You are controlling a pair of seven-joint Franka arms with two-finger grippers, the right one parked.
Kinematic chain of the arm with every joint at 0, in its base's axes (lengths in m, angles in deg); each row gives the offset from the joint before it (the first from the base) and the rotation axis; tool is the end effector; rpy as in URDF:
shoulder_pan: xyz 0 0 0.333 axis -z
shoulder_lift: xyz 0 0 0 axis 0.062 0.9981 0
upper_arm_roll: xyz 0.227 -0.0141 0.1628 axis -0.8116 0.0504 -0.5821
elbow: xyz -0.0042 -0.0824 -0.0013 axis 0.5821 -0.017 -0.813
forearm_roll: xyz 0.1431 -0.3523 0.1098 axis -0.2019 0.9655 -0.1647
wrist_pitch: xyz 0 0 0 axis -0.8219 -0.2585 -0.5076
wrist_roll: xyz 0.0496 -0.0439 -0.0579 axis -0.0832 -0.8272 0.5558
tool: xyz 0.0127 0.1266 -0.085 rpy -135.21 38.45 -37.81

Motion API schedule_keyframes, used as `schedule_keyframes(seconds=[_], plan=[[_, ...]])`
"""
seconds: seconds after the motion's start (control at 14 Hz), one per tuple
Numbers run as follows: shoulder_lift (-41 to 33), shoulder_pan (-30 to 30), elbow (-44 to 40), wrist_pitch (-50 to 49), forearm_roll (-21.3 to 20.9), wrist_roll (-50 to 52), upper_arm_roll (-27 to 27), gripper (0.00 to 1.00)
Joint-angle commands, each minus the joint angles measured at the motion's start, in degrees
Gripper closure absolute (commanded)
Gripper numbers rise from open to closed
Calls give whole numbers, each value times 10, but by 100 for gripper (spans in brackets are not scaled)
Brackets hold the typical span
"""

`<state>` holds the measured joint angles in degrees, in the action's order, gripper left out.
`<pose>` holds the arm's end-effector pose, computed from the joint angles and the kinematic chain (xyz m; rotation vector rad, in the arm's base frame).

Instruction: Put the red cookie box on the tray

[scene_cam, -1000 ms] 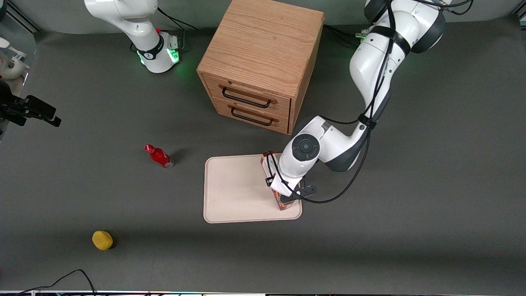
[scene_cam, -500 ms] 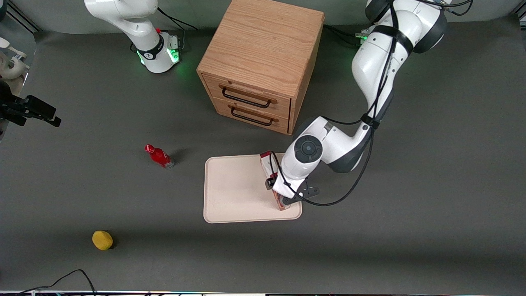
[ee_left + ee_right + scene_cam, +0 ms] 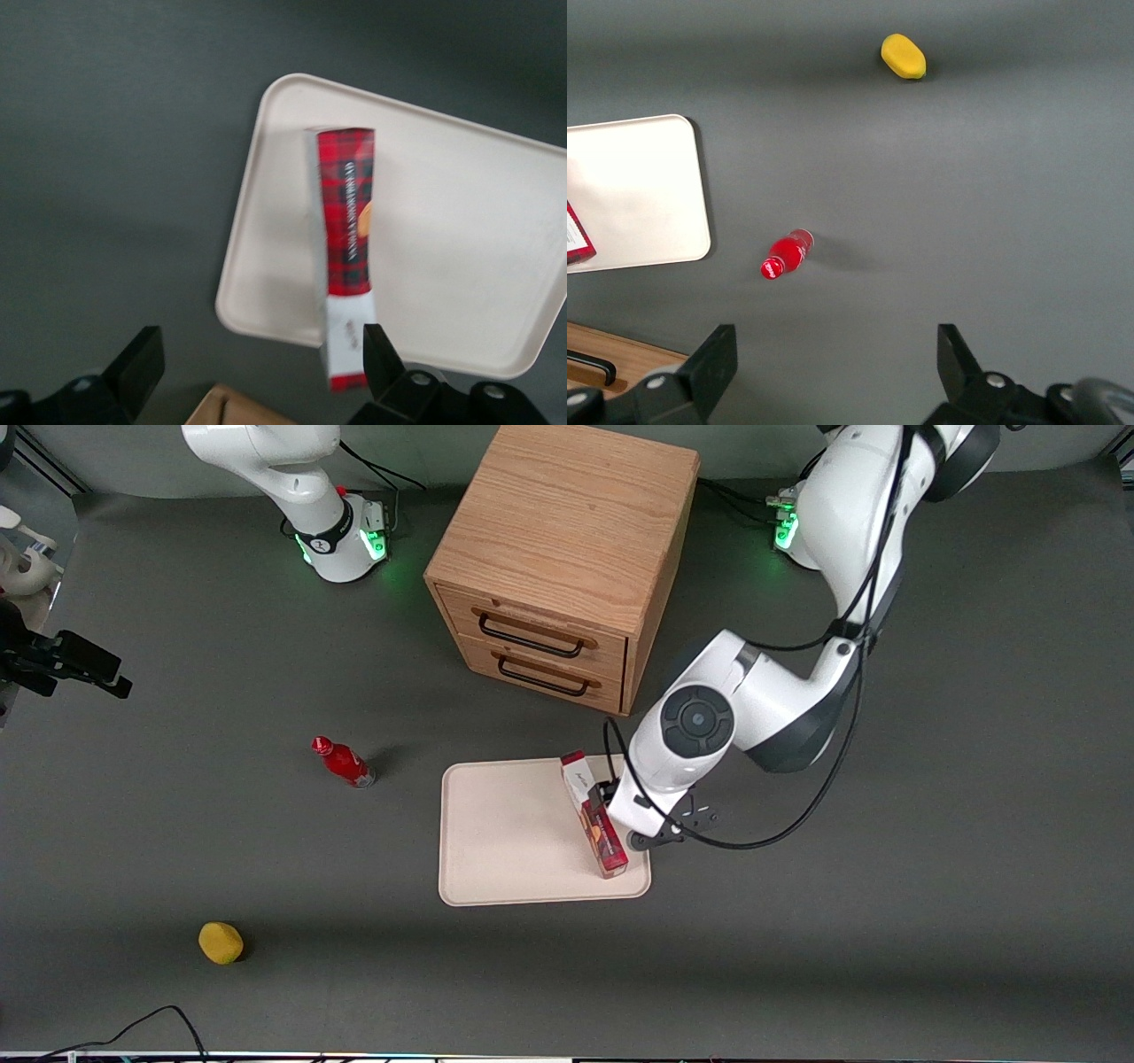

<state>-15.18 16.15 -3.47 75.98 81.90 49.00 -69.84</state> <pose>0.5929 -0.4016 0.3190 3.0215 0.4491 -0.1569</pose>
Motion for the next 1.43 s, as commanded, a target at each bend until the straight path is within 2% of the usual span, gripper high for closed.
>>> schedule_keyframes(seconds=[0.0, 0.07, 0.21, 0.43, 0.57, 0.71, 1.0, 1.21, 1.36], plan=[[-72, -42, 16, -90, 49, -98, 0, 0], [-98, -58, 17, -128, 65, -147, -3, 0], [-144, -88, 20, -206, 67, -221, -9, 0], [-220, -97, 50, -282, 69, -344, -77, 0], [-281, -97, 105, -284, 70, -400, -133, 0], [-329, -97, 147, -281, 70, -443, -162, 0], [-382, -94, 207, -269, 65, -545, -269, 0], [-417, -97, 266, -218, 52, -618, -311, 0], [-419, -97, 268, -217, 32, -625, -316, 0]])
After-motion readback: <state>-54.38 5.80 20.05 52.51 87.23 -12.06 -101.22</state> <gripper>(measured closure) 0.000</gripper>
